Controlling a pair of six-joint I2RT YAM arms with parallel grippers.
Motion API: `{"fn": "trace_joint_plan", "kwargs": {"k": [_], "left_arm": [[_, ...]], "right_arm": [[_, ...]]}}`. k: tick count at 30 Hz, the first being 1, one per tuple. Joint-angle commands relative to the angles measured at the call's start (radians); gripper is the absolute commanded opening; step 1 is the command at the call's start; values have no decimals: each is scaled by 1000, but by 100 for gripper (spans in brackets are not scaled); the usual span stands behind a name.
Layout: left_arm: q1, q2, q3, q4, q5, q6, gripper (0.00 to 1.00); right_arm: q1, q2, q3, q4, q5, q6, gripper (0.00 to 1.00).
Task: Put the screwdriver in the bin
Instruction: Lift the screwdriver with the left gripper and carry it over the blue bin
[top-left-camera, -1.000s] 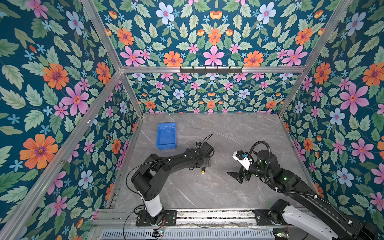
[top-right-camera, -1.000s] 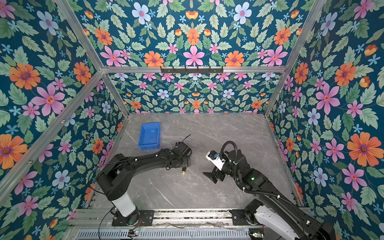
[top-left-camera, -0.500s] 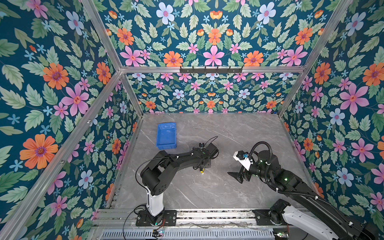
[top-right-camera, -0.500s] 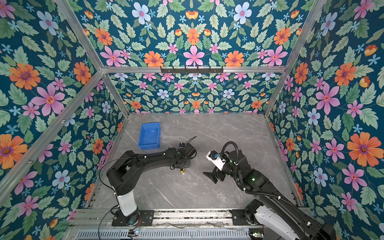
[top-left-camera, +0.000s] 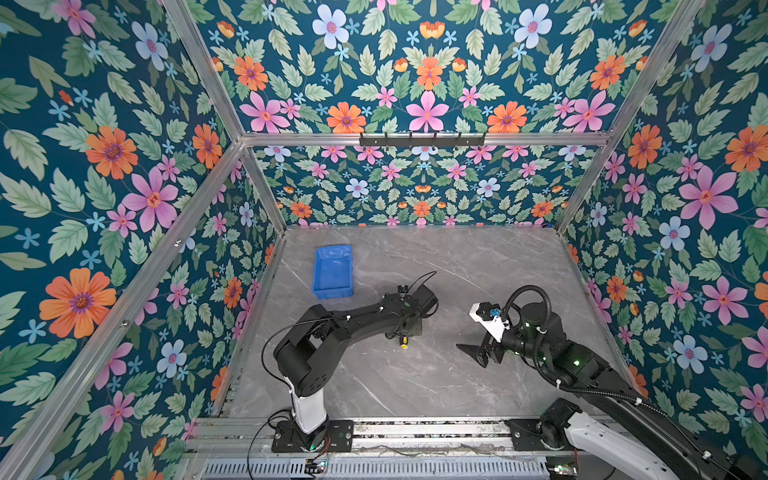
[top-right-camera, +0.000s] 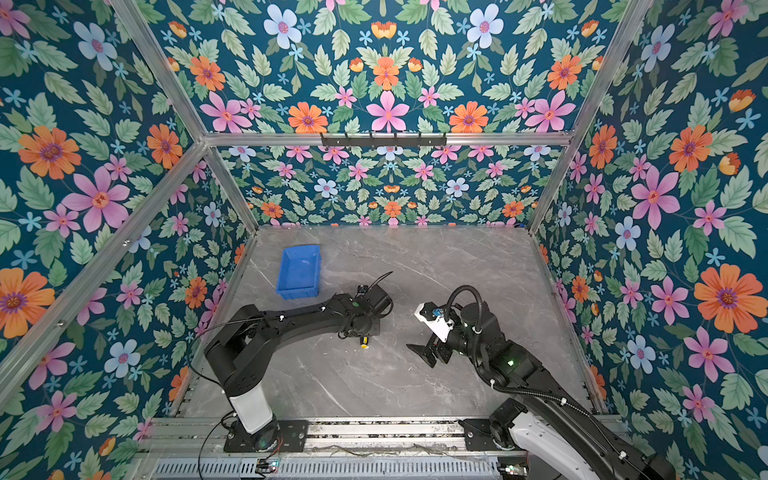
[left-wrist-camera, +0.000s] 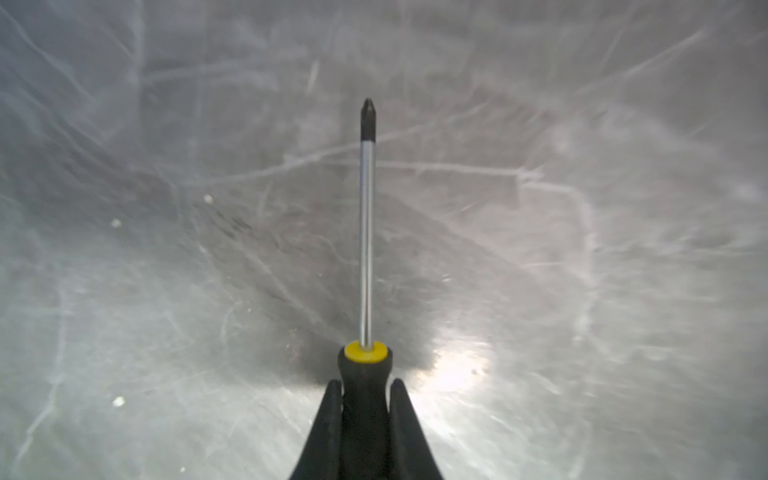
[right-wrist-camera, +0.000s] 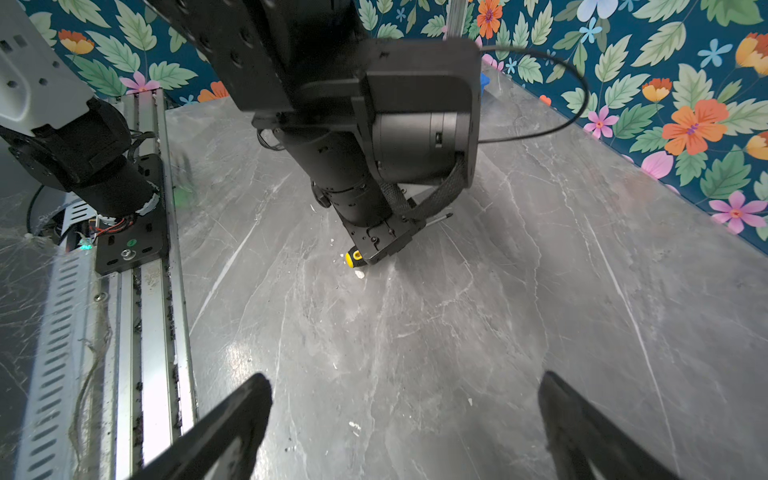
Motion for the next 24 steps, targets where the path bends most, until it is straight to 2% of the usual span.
{"fn": "trace_joint_plan", "kwargs": {"k": [1,10,16,24], "left_arm": [[2,-32,28,-60,-48,-9,0],[29,-85,139,-115,-84,66,0],[108,-112,199,-121,-53,127,0],[250,-162,198,-123,-8,216,0]], "right_arm": [[1,16,19,52,-31,-6,99],[2,73,82,93,-61,-14,99],[16,133,131,117,-71,-33,99],[61,252,177,233,-41,-37,99]]}}
